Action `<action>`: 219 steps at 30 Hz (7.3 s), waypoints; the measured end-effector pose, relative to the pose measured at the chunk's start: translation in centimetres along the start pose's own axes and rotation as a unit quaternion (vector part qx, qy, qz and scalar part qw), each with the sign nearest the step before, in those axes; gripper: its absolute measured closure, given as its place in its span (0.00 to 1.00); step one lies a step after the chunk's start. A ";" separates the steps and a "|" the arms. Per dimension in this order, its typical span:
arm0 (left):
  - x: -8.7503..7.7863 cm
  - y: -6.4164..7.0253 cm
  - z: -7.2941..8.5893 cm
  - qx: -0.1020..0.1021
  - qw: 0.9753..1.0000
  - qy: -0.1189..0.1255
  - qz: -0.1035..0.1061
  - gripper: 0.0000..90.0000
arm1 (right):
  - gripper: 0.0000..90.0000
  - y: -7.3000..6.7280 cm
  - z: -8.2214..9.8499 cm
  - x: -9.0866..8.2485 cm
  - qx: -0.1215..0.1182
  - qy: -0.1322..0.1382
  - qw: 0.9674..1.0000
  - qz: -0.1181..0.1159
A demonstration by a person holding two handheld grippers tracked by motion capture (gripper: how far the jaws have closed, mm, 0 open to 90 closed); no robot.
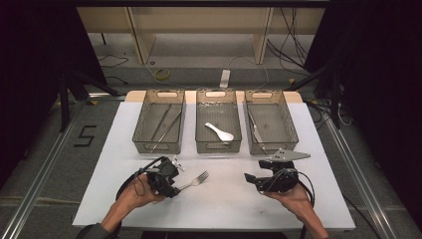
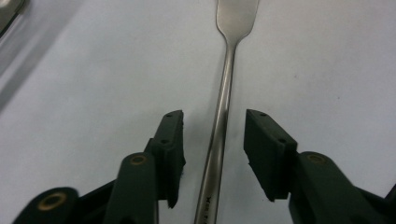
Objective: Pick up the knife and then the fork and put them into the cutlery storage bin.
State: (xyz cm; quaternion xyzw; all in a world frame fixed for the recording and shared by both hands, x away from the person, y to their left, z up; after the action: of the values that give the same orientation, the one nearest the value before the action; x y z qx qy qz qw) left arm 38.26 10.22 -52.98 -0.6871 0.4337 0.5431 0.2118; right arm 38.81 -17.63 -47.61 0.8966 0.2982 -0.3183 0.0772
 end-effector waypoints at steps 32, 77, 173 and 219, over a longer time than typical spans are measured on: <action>1.0 0.2 0.2 0.011 1.000 -0.025 0.008 0.91 | 0.30 -1.0 0.7 -0.4 -0.006 -0.010 1.000 -0.011; -1.2 5.6 -4.7 0.057 0.990 0.005 0.126 0.92 | 0.30 -11.0 -0.4 3.1 -0.211 -0.016 0.973 -0.088; -8.7 -0.9 -1.6 -0.047 0.921 0.388 -0.001 0.17 | 0.98 4.4 -4.7 0.7 -0.126 -0.015 0.987 0.093; -9.0 -0.2 -1.5 -0.037 0.916 0.400 -0.005 0.16 | 0.65 14.9 -7.3 8.3 0.088 -0.111 0.973 0.182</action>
State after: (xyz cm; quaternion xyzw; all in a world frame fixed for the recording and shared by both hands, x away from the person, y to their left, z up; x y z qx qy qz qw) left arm 39.02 12.48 -44.17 -0.8564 0.4584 0.2376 -0.0027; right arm 56.51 -23.30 -47.81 0.8979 0.0908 -0.4218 0.0869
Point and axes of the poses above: each handheld gripper's, and its own axes: x roughly forward along the jaws, z roughly out of its underside, y roughly to its right, the point moved 8 cm from there along x, roughly forward along the jaws, and after that the axes turned 10 degrees about z, right-handed, at the moved point
